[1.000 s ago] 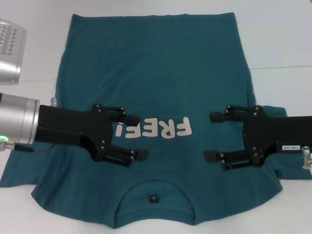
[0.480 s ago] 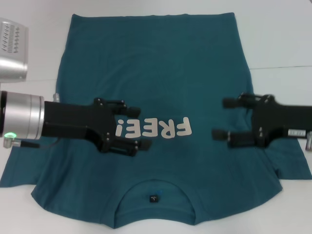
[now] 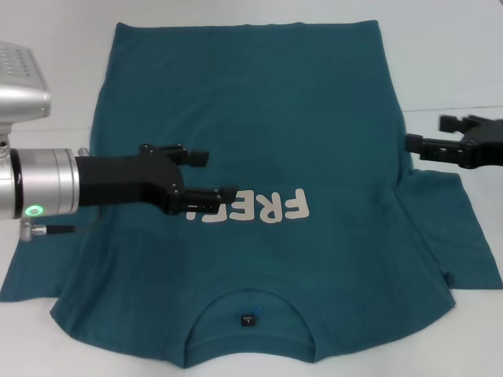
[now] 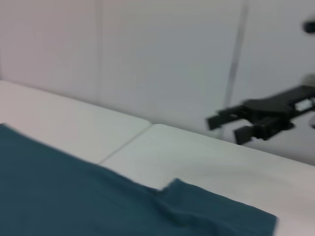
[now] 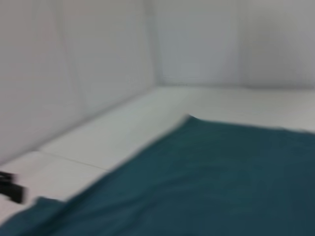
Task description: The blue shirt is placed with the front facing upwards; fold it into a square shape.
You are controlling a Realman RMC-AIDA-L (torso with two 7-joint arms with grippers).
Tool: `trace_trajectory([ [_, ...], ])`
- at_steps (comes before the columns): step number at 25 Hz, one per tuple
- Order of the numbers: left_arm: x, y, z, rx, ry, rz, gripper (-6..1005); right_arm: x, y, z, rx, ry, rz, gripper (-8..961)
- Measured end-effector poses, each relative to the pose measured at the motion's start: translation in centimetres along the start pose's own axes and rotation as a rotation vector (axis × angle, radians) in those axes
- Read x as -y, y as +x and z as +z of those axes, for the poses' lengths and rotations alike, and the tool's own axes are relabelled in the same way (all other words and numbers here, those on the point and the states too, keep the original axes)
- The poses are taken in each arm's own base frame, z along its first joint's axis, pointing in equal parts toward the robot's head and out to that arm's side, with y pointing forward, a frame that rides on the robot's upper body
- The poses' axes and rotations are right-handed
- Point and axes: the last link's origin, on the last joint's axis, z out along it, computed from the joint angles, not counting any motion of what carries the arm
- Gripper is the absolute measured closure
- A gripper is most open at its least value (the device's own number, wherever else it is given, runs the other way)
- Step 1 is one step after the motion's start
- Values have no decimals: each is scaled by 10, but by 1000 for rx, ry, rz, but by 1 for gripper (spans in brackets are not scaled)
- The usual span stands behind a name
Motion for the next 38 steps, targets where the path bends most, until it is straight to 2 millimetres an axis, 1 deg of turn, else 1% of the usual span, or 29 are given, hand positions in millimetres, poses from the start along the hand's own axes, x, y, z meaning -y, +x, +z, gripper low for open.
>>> trace_trajectory([
  [3, -1, -4, 6, -22, 27, -39, 125, 12, 7, -3, -69, 72, 57, 8],
  [5, -3, -4, 9, -41, 32, -60, 125, 17, 10, -6, -101, 96, 73, 8],
  [11, -7, -3, 16, -80, 37, -113, 125, 33, 11, -22, -193, 190, 149, 8],
  [17, -10, -5, 24, -103, 49, -157, 125, 34, 12, -31, -336, 200, 209, 8],
  [22, -10, -4, 26, -154, 55, -199, 125, 41, 21, -38, -458, 271, 266, 7],
  [31, -7, -5, 24, -180, 88, -198, 125, 42, 27, -48, -505, 290, 327, 7],
  [38, -13, -5, 26, -160, 46, -163, 125, 43, 31, -52, -557, 314, 340, 7],
])
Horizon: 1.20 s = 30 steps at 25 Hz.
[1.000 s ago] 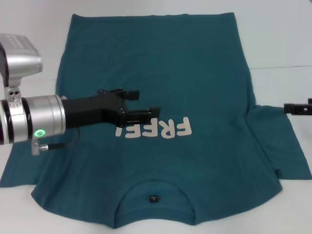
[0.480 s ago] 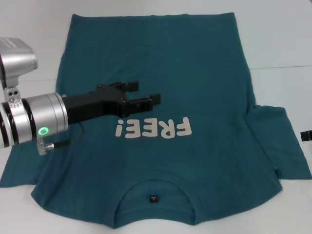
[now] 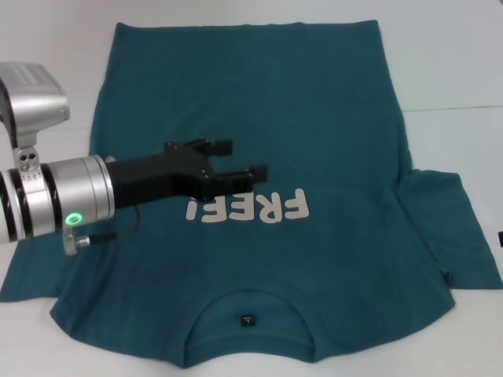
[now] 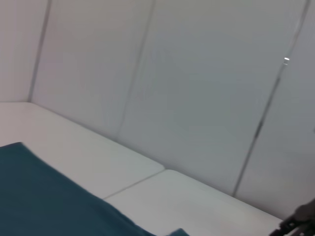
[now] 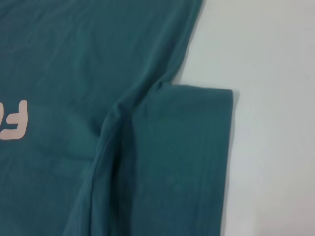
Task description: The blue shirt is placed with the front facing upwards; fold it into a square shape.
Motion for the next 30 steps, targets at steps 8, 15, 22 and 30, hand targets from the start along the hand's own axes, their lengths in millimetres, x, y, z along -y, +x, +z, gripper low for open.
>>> trace_trajectory([
  [8, -5, -2, -2, 7, -34, 12, 125, 1, 4, -3, -23, -15, 59, 7],
  [15, -6, -4, -3, 4, -35, 16, 125, 7, 7, -11, -12, -34, 122, 7],
  [22, -7, -5, -2, 4, -40, 17, 125, 12, 10, -7, -5, -36, 160, 7],
  [30, -8, -5, -2, 3, -46, 24, 125, 21, 12, 5, 8, -35, 196, 8],
])
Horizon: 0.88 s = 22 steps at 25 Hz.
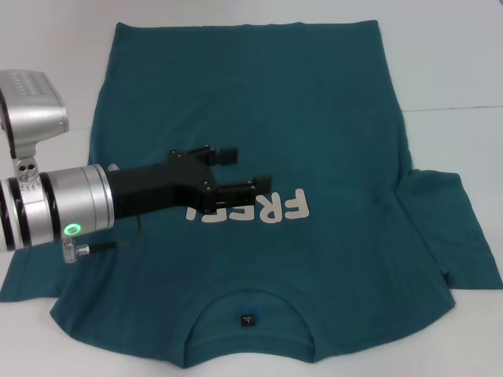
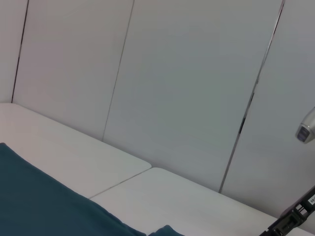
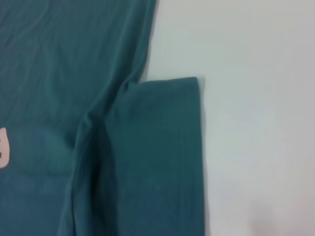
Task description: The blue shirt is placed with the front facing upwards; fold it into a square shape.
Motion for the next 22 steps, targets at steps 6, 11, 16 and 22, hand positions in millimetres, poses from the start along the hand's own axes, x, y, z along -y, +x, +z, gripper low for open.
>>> trace_trajectory([
  [6, 1, -1, -1, -3, 4, -1, 125, -9, -5, 6, 18, -59, 7, 8],
  [11, 1, -2, -3, -3, 7, -4, 125, -16, -8, 13, 7, -92, 7, 8],
  [16, 1, -3, -4, -4, 10, -6, 125, -17, -9, 15, 7, -90, 5, 7],
  [22, 1, -3, -4, -4, 10, -4, 125, -18, -5, 19, -13, -98, 11, 7],
])
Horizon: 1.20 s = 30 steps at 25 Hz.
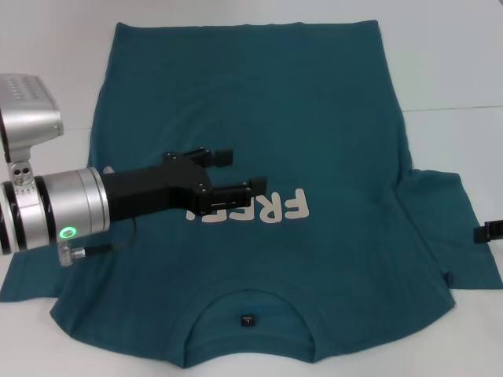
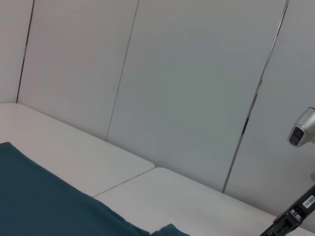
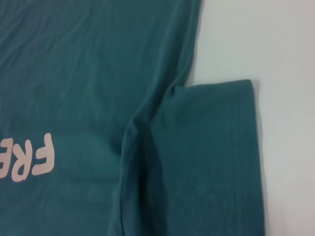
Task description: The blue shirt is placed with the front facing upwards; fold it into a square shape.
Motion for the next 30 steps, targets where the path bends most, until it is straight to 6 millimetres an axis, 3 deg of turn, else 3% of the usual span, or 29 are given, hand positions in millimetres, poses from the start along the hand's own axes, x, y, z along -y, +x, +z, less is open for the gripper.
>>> trace_trajectory([
  [30, -1, 0, 1, -2, -6, 4, 125, 2, 6, 12, -29, 9, 5, 8],
])
